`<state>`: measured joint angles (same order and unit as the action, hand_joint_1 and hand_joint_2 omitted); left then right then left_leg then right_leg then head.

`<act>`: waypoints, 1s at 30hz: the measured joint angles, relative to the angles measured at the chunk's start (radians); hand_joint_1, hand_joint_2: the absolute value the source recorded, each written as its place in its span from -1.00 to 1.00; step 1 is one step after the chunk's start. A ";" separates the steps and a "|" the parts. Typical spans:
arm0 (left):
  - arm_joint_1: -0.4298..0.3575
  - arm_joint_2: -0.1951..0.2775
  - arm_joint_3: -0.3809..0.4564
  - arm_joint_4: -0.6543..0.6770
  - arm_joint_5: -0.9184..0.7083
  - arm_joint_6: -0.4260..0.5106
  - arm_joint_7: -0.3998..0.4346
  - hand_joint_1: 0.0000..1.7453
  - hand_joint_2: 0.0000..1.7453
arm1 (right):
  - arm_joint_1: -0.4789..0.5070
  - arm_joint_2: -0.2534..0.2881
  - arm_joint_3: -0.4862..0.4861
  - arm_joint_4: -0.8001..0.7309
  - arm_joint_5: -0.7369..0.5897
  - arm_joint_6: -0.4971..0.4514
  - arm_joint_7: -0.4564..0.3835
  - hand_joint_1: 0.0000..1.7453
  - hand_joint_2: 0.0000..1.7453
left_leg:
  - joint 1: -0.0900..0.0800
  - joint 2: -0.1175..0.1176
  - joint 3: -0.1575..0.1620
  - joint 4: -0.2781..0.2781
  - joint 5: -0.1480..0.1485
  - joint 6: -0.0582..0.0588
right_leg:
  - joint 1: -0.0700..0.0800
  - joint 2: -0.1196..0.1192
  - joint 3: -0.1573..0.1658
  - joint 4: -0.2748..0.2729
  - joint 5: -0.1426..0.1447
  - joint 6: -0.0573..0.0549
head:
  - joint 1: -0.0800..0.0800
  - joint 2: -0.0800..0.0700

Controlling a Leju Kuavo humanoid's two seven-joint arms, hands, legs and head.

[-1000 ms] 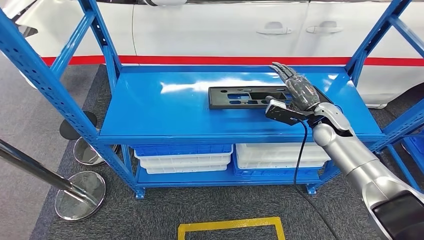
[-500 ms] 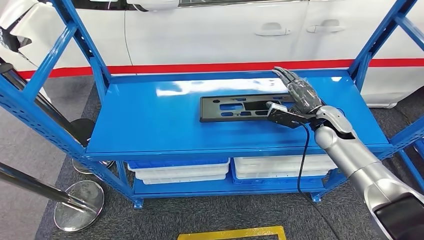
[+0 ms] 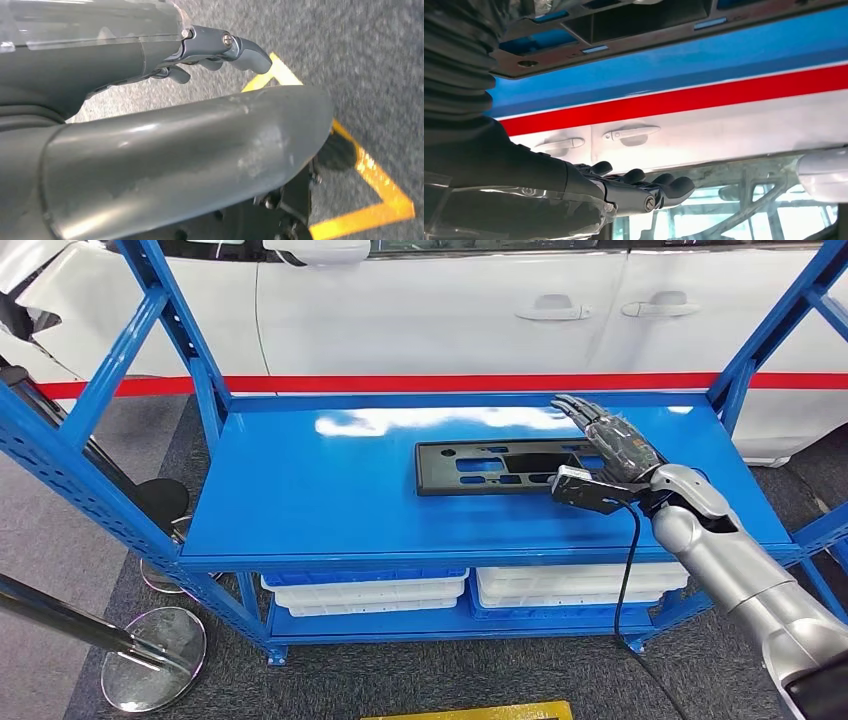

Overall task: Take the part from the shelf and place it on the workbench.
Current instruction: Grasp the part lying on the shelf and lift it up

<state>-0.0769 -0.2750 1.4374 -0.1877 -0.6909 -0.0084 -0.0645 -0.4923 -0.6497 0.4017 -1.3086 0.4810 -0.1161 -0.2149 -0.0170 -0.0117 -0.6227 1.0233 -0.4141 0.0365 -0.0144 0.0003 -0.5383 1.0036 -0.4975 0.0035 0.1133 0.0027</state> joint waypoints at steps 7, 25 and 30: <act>-0.001 0.000 0.001 0.000 0.000 0.000 0.000 -1.00 -1.00 | 0.001 -0.035 0.008 -0.027 -0.002 0.065 0.002 -1.00 1.00 | -0.001 0.000 0.000 0.000 0.000 0.003 | -0.001 0.000 0.002 -0.004 0.003 0.007 | 0.000 0.000; -0.002 0.000 0.002 0.000 -0.004 -0.003 0.009 -1.00 -1.00 | -0.049 -0.036 0.145 0.029 0.028 0.125 0.015 -1.00 1.00 | 0.001 0.000 0.001 0.000 0.001 0.003 | 0.002 0.000 0.002 -0.003 0.004 0.009 | 0.000 0.000; -0.003 0.000 0.002 0.000 -0.008 -0.003 0.010 -1.00 -1.00 | -0.068 0.006 0.191 0.085 0.043 0.096 0.017 -1.00 1.00 | 0.001 0.000 0.001 0.000 0.001 0.003 | 0.002 0.000 0.002 -0.003 0.004 0.009 | 0.000 0.000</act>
<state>-0.0794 -0.2750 1.4393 -0.1877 -0.6991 -0.0115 -0.0545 -0.5599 -0.6439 0.5922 -1.2235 0.5244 -0.0199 -0.1984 -0.0161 -0.0113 -0.6218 1.0233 -0.4128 0.0399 -0.0128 0.0003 -0.5360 1.0007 -0.4939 0.0122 0.1133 0.0027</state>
